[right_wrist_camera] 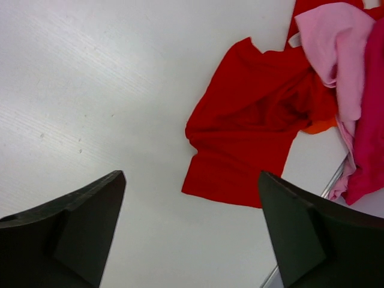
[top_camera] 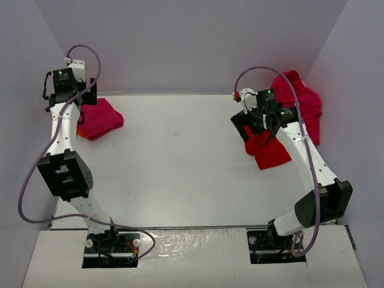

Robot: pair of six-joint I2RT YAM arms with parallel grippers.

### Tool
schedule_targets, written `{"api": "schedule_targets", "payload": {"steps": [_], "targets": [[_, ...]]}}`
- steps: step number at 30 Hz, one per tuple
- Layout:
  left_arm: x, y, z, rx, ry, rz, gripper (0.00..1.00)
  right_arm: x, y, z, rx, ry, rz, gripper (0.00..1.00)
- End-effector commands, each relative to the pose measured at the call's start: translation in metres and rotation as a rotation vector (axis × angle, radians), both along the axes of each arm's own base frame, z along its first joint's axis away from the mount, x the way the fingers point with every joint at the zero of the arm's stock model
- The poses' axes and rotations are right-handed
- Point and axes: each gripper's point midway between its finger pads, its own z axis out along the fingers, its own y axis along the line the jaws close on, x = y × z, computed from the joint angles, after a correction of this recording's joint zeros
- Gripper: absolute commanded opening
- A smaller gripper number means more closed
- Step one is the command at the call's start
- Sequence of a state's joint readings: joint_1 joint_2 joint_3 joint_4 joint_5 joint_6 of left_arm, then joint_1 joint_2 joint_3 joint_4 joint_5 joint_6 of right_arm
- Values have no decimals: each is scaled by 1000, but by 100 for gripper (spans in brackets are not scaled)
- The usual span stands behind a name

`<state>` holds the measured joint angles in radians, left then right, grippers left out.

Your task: Fold and stack the t-shirts

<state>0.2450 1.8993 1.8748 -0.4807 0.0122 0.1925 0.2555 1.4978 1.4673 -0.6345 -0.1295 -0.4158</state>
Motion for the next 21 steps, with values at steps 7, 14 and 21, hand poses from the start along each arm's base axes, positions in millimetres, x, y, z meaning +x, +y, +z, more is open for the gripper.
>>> {"api": "schedule_targets", "payload": {"steps": [7, 14, 21], "targets": [[-76, -119, 47, -250, -349, -189, 60, 0, -18, 42, 117, -203, -63, 100], [-130, -104, -16, -81, -299, -159, 61, 2, -25, 42, 141, -232, -94, 100], [-145, -93, -28, -64, -277, -93, 63, 3, -42, 44, 116, -276, -182, 100]]}}
